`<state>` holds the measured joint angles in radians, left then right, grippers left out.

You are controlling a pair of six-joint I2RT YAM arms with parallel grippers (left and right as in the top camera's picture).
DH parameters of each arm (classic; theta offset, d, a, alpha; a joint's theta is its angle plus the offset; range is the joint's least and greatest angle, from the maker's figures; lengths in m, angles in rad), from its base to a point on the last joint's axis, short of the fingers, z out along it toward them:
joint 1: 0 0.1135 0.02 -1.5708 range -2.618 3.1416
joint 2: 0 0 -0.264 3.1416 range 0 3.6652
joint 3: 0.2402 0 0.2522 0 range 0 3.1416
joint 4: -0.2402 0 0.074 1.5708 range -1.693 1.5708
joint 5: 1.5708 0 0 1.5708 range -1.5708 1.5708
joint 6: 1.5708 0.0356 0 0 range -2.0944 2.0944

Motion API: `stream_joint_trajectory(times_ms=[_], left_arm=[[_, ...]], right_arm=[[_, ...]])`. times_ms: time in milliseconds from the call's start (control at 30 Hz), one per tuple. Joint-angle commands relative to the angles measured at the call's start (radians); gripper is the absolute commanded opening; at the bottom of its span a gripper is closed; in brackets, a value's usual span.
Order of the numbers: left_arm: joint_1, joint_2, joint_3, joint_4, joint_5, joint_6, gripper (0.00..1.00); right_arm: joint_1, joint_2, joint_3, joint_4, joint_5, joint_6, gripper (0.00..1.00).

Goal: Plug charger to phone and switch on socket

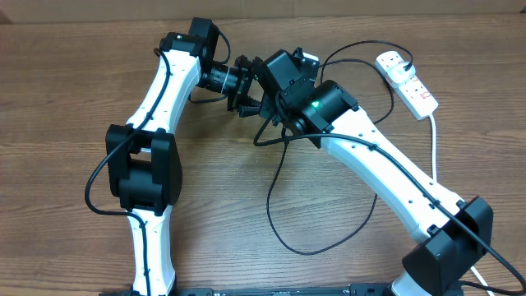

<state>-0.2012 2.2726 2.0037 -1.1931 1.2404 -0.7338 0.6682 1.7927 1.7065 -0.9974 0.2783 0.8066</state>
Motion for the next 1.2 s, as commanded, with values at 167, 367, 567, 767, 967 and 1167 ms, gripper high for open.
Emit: stream_joint_trajectory(times_ms=[167, 367, 567, 767, 967, 1167], left_arm=[[0.001, -0.004, 0.03, -0.003, 0.061, -0.005, 0.7], [0.001, -0.004, 0.03, -0.003, 0.061, -0.007, 0.71], [0.001, -0.004, 0.03, -0.003, 0.062, -0.017, 0.7], [0.001, -0.004, 0.03, -0.003, 0.061, -0.034, 0.71], [0.001, -0.004, 0.03, -0.002, 0.06, -0.077, 0.71], [0.001, -0.004, 0.03, 0.001, 0.06, -0.083, 0.71]], right_arm=[[0.004, -0.011, 0.012, 0.039, 0.054, -0.076, 0.33], [0.005, -0.011, 0.012, 0.042, 0.058, -0.075, 0.32], [0.005, -0.011, 0.012, 0.028, 0.032, -0.071, 0.32], [0.005, -0.01, 0.012, 0.023, 0.024, -0.069, 0.29], [0.005, -0.01, 0.012, 0.018, 0.026, 0.008, 0.28], [0.005, -0.01, 0.012, 0.016, 0.028, 0.008, 0.25]])
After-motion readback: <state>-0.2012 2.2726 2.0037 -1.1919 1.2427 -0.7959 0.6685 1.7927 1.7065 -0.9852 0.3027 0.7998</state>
